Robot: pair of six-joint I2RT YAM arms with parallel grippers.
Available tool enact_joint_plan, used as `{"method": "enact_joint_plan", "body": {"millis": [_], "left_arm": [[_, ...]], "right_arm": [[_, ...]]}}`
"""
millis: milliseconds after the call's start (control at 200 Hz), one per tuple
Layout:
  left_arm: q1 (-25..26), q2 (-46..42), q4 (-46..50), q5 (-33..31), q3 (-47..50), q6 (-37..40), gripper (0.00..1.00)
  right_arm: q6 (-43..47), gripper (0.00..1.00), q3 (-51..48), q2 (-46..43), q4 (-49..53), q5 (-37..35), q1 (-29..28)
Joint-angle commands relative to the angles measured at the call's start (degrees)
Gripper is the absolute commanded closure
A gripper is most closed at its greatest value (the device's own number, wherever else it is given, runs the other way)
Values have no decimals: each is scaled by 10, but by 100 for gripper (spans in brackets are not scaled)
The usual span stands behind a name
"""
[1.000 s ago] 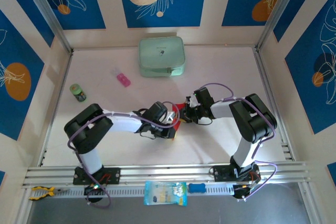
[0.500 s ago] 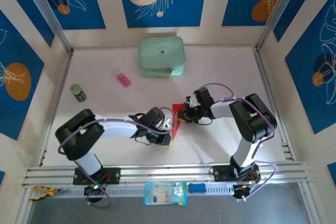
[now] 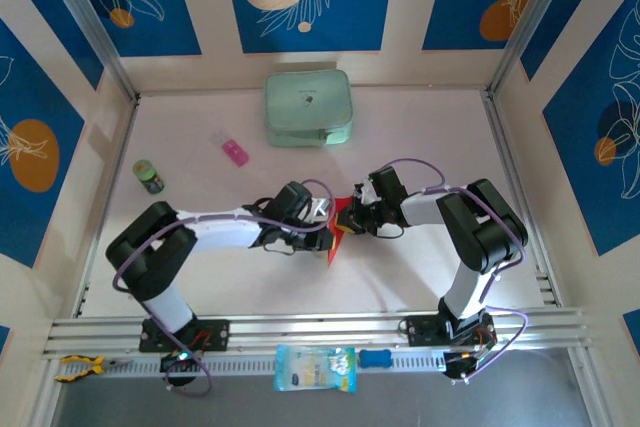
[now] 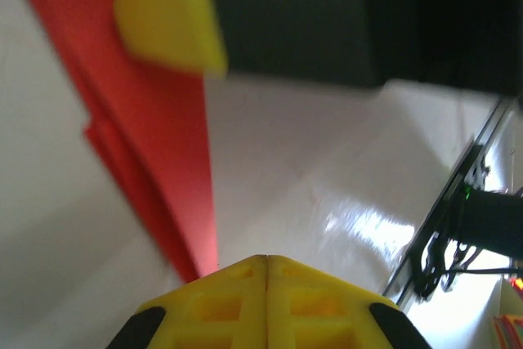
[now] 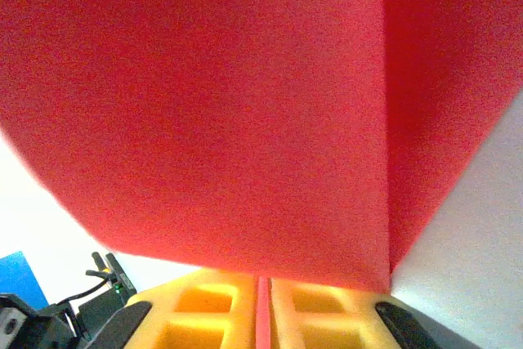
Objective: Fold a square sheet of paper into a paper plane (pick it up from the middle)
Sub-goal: Fold the wing for the fifth time at the center of the table.
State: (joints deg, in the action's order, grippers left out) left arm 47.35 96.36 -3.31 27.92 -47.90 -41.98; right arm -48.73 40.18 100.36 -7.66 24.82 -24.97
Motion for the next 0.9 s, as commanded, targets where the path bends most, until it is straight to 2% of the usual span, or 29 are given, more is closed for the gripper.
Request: {"method": "enact_joint_plan", "body": {"millis": [0, 260, 555, 895], "left_arm": [[-4, 28, -8, -6, -39, -5, 93], [-6, 86, 16, -8, -86, 7, 94], [-6, 106, 54, -46, -58, 29, 95], [-3, 112, 82, -57, -4, 55, 100]], "right_arm": [[-11, 87, -11, 18, 50, -50, 0], [-11, 87, -12, 14, 51, -50, 1], [-11, 87, -10, 8, 53, -49, 2], [2, 86, 6, -27, 79, -42, 13]]}}
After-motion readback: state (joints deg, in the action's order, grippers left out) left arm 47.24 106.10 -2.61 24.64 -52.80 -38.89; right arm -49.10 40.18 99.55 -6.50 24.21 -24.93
